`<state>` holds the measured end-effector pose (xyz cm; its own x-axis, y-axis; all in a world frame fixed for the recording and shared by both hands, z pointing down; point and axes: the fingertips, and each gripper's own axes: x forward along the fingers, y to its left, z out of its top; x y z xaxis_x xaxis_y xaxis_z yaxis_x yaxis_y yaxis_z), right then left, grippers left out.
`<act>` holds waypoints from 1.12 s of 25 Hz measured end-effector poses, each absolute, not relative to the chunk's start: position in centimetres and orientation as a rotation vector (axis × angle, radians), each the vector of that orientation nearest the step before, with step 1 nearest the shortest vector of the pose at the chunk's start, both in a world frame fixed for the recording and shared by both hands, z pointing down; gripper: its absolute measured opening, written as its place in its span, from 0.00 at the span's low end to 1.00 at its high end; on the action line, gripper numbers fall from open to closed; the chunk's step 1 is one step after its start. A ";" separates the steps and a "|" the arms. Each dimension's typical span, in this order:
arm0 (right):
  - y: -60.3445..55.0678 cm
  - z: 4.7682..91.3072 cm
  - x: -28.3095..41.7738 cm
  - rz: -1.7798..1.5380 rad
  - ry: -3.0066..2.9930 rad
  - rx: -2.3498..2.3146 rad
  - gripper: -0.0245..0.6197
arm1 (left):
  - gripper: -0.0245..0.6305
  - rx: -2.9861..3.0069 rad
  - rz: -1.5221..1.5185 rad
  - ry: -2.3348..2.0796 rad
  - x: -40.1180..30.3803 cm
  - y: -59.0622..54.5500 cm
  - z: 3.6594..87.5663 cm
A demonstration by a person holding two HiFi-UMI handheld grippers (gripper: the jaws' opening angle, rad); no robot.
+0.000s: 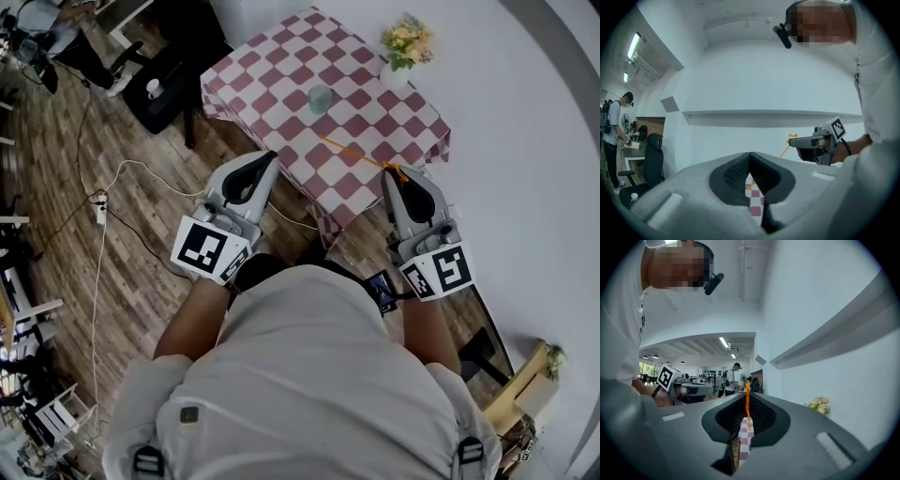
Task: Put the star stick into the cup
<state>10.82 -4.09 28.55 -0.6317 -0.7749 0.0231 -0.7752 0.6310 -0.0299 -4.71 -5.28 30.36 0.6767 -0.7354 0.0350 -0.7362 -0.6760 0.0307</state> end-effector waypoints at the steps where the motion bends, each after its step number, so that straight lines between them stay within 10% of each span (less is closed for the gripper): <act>1: -4.3 28.4 11.5 0.052 -2.832 1.350 0.08 | 0.04 2.838 0.033 -1.246 -4.1 -5.5 30.3; 28: -12.2 27.7 14.5 0.064 -2.784 1.456 0.08 | 0.04 2.855 0.013 -1.102 -0.7 -14.1 31.4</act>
